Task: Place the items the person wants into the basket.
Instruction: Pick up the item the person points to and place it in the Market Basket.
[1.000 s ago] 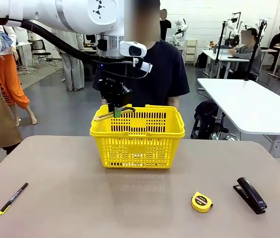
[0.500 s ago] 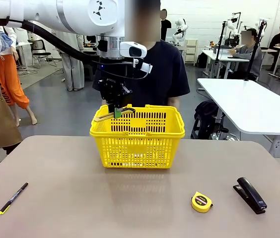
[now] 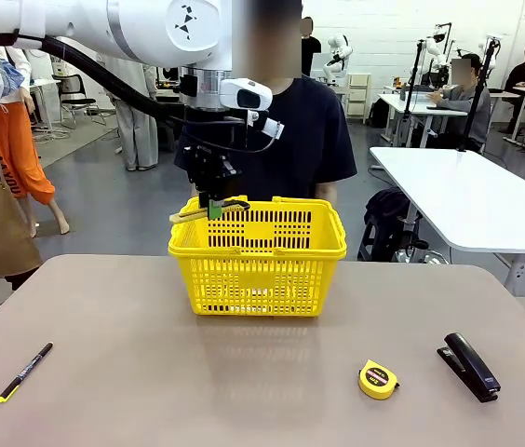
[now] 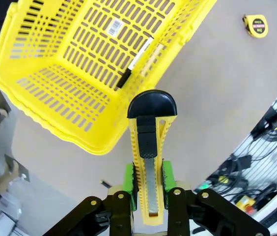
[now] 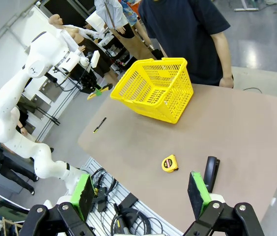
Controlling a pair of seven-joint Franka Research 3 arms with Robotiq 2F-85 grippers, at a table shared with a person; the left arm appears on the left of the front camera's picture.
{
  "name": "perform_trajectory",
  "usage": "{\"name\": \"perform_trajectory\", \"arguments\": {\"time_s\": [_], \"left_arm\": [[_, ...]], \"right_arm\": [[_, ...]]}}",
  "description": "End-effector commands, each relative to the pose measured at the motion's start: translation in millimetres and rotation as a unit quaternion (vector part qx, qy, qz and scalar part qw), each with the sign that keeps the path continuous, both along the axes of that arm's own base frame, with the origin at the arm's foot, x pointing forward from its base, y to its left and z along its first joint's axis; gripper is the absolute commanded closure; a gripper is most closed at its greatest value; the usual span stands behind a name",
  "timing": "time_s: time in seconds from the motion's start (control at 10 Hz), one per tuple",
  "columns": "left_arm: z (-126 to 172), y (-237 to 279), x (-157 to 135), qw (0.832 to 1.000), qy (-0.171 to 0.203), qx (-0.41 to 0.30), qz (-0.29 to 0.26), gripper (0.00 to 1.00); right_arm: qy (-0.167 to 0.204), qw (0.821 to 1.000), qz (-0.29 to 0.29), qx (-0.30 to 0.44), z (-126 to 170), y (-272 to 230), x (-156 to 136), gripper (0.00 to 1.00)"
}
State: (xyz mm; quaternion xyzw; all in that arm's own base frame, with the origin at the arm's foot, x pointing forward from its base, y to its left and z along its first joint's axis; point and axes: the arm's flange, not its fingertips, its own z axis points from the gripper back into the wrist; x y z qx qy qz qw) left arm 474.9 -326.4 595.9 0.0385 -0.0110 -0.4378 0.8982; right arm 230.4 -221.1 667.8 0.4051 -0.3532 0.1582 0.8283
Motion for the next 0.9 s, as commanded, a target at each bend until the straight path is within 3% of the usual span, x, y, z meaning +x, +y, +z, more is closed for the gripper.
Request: {"name": "perform_trajectory", "arguments": {"time_s": [0.0, 0.2, 0.6, 0.8], "left_arm": [[3, 7, 36, 0.996, -0.022, 0.003, -0.088, 0.74], [-8, 2, 56, 0.993, -0.033, -0.014, -0.109, 0.74], [-55, -15, 99, 0.996, 0.013, -0.034, -0.077, 0.74], [-78, -20, 111, 0.996, 0.0, -0.025, -0.08, 0.74]], "right_arm": [[-0.013, 1.0, 0.006, 0.01, 2, 1, 1, 0.0], [-0.013, 1.0, 0.006, 0.01, 2, 1, 1, 0.0], [-0.013, 1.0, 0.006, 0.01, 2, 1, 1, 0.0], [-0.013, 1.0, 0.006, 0.01, 2, 1, 1, 0.0]]}}
